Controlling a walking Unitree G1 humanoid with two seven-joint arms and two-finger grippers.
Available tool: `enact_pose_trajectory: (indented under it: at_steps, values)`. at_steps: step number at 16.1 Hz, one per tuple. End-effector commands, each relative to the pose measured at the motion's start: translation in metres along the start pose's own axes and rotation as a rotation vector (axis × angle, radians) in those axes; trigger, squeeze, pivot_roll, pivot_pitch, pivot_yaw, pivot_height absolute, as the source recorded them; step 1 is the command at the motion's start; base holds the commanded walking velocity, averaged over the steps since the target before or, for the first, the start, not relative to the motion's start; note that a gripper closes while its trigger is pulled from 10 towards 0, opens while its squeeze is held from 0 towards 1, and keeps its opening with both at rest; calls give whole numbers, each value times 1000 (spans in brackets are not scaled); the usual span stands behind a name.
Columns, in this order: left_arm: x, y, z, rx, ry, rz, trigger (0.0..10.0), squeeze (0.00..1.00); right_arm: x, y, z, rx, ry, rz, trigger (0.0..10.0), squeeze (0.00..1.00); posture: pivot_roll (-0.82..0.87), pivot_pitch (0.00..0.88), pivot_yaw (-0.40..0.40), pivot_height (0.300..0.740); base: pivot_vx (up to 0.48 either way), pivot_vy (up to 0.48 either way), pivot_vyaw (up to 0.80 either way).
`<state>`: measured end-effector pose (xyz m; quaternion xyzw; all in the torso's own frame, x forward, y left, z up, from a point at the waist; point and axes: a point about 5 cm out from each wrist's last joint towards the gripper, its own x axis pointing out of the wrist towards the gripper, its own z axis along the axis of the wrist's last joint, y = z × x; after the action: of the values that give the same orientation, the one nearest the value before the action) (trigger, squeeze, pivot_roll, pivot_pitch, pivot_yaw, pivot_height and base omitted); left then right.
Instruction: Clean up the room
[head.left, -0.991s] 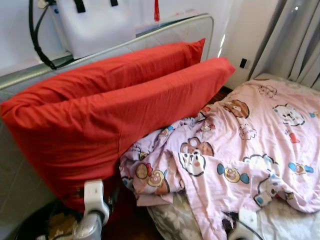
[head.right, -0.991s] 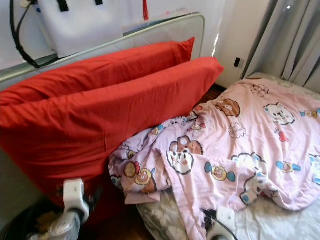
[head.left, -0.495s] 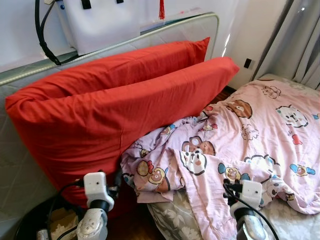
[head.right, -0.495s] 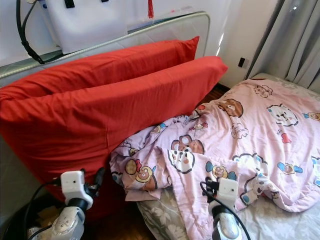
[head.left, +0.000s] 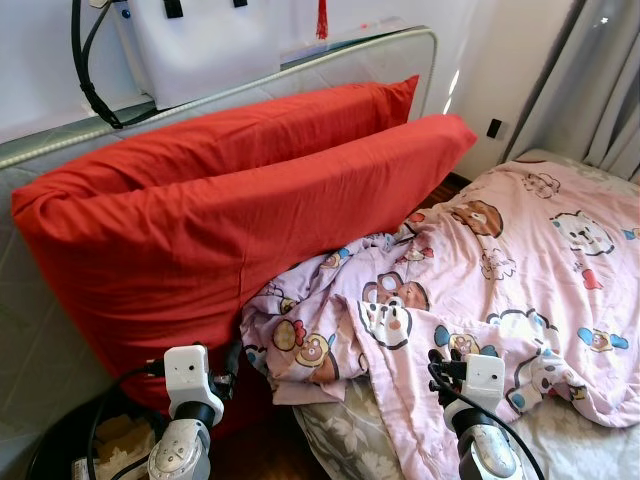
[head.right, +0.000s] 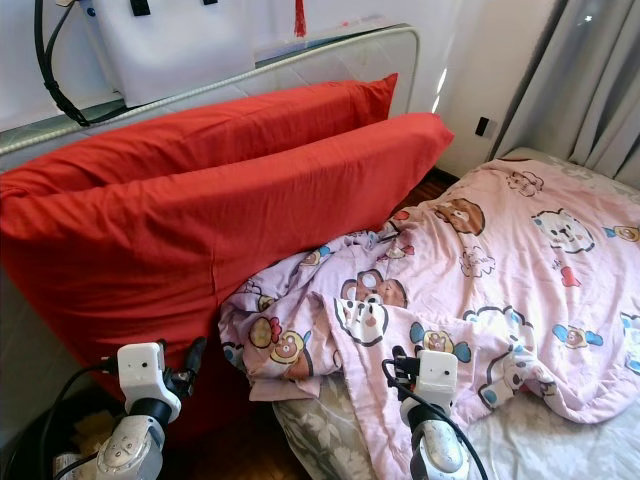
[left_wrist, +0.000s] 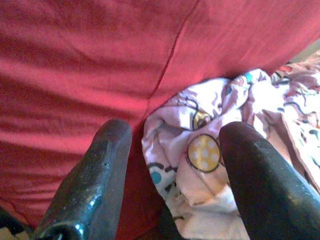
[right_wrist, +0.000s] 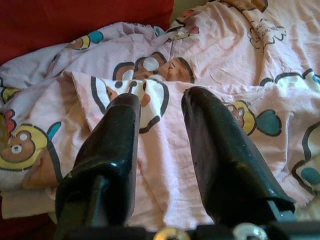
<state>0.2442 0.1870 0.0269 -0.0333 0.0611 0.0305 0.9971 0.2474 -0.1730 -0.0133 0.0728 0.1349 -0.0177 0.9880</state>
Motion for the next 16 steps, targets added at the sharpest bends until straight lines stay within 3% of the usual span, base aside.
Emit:
enact_pose_trajectory:
  at_steps: [1, 5, 6, 12, 16]
  values:
    - [0, 1, 1, 1, 9, 6, 10000, 0, 1, 2, 3, 12, -11, 8, 10000, 1000, -11, 21, -24, 700, 0, 0, 0]
    - [3, 2, 4, 2, 9, 1, 10000, 0, 1, 5, 4, 23, -14, 17, 10000, 1000, -13, 31, -23, 700, 0, 0, 0]
    - [3, 2, 4, 2, 11, 1, 10000, 0, 1, 6, 4, 16, -13, 12, 10000, 27, -13, 41, -19, 700, 0, 0, 0]
    - [1, 4, 3, -1, 17, 5, 10000, 0, 3, 11, 3, 0, 24, 29, 10000, 0, -10, 47, -24, 700, 0, 0, 0]
    - [1, 4, 2, -6, 23, 3, 10000, 0, 3, 10, 4, -3, 11, 25, 10000, 0, -13, 48, -28, 675, 0, 0, 0]
